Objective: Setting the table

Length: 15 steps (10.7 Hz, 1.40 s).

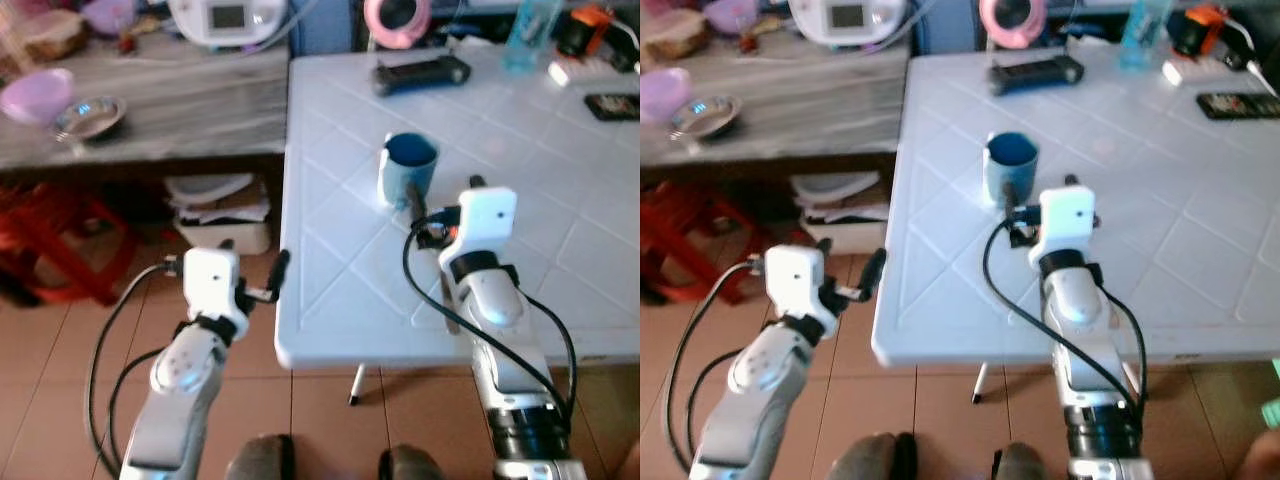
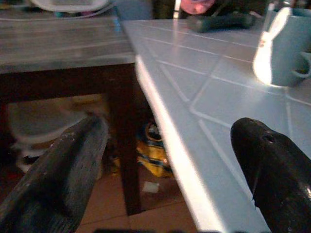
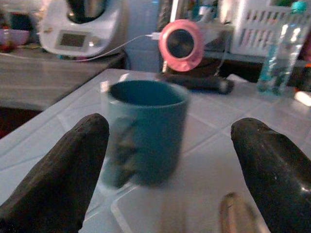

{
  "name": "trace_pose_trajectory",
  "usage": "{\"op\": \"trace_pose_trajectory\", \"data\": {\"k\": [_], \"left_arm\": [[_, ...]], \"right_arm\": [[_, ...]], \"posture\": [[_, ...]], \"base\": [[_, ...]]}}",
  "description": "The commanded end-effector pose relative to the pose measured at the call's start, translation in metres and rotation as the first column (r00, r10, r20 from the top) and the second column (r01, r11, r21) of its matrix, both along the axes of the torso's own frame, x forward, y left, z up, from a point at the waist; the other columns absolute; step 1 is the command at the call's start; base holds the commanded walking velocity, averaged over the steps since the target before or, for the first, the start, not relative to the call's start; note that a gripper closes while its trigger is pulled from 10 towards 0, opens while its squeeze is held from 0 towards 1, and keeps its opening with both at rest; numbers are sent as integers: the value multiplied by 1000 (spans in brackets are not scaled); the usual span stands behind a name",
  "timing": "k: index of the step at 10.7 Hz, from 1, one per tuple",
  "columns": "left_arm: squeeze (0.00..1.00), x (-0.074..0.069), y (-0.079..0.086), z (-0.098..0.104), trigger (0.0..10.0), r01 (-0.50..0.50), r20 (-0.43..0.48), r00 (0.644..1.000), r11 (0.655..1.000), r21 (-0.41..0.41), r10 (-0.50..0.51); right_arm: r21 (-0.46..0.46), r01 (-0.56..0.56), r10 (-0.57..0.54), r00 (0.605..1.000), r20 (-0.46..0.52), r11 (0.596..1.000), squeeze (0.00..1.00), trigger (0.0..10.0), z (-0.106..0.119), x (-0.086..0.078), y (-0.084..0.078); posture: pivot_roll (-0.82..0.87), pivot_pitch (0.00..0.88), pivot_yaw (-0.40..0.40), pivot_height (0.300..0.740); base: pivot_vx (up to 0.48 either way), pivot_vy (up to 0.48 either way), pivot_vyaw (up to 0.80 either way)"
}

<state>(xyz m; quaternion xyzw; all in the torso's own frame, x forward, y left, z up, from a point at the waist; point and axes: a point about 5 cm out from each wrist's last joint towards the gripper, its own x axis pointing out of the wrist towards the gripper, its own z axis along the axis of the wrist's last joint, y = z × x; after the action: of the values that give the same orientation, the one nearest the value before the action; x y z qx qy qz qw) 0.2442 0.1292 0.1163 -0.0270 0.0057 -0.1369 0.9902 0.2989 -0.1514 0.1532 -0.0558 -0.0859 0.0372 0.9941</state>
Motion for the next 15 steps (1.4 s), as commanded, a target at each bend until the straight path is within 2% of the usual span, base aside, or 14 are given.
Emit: {"op": "trace_pose_trajectory", "data": {"k": [1,7,11,14,15], "left_arm": [[0,-2,5,1,10000,-16,-5,1000,1000,5,16],[0,-7,3,-1,10000,21,-38,999,1000,3,-21],[0,-11,-2,-3,10000,39,-58,998,999,-4,-39],[0,-12,0,-3,10000,39,-65,997,999,0,-39],[0,-12,1,-3,10000,37,-67,997,999,0,-37]], "right_arm": [[6,-17,17,1000,-15,1000,0,10000,-5,-2,6],[31,-23,24,999,-47,999,0,10000,-3,9,9],[83,-13,20,997,-80,996,0,10000,-3,20,14],[74,-36,41,997,-66,997,0,9804,3,27,22],[74,-32,37,997,-61,997,0,2667,4,29,23]], "posture": [[52,138,65,740],[57,184,60,740],[54,197,57,740],[60,203,57,740],[60,206,56,740]], "base": [[0,0,0],[0,0,0],[0,0,0],[0,0,0],[0,0,0]]}}
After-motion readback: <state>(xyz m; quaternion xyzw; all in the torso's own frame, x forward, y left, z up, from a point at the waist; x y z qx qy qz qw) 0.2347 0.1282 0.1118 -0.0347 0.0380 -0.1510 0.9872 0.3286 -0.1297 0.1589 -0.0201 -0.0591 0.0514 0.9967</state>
